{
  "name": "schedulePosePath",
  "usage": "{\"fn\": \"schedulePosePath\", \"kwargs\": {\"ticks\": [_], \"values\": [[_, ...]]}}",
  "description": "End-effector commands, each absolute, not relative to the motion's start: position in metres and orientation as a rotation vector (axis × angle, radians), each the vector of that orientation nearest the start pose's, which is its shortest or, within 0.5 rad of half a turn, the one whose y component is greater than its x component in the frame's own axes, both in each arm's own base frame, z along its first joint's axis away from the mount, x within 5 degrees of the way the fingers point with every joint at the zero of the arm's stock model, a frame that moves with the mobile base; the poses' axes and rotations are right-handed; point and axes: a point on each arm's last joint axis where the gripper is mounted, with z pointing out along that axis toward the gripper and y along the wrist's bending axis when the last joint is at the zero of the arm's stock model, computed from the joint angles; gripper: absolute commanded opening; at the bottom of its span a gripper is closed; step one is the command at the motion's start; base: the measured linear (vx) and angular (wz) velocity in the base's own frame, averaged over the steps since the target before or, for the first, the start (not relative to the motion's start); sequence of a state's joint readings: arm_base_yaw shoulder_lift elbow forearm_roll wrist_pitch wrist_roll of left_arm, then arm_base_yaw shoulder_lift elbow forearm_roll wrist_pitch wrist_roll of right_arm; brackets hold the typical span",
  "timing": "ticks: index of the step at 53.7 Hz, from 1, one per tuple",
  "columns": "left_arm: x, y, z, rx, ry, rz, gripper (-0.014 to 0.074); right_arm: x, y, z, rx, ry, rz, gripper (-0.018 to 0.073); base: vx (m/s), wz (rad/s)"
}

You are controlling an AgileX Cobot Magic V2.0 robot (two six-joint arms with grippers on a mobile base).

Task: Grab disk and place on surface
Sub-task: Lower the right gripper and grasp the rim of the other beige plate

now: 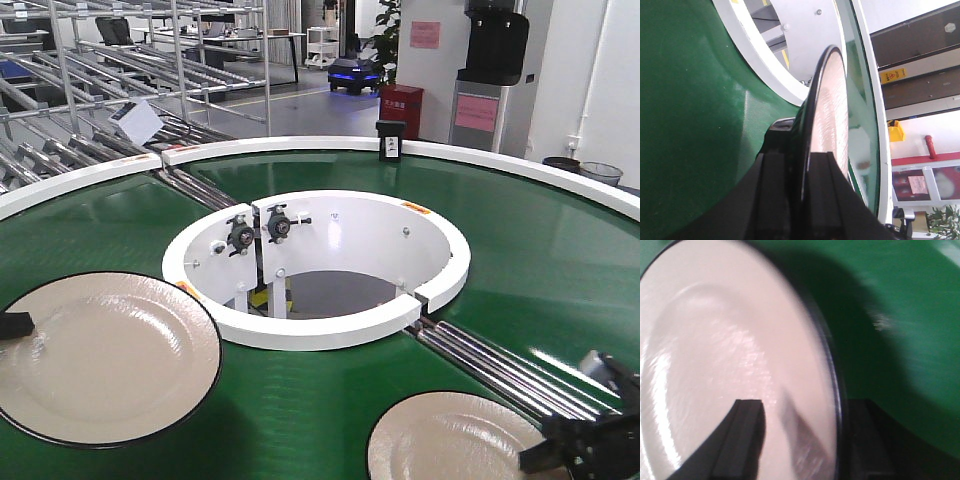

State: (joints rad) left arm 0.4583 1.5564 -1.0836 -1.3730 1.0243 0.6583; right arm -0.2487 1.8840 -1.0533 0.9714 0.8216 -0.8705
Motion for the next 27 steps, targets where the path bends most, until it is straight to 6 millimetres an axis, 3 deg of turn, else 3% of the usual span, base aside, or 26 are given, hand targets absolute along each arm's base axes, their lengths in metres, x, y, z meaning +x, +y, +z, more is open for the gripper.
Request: {"fn": "schedulePosePath", "kwargs": {"ticks": [1,8,20,27], "values": [[0.311,0.065,0.335,-0.515,1.899,-1.259,-0.0007,0.352,-0.011,0.180,-0.047,2.563,0.857,0.0405,0.00,0.00],[0.311,0.065,0.335,-0.513,1.901,-1.259,-0.0007,0.354,0.004,0.179,-0.081,2.564,0.856,0.0368,0.00,0.00],[0.310,0.064,0.334,-0.408,1.917,-1.185,-0.0007,0.352,0.008,0.181,0.002,2.582,0.945,-0.0017,0.00,0.00],[0.310,0.064,0.334,-0.399,1.917,-1.179,-0.0007,0.351,0.012,0.187,0.032,2.553,1.040,-0.0014,0.00,0.00]]}}
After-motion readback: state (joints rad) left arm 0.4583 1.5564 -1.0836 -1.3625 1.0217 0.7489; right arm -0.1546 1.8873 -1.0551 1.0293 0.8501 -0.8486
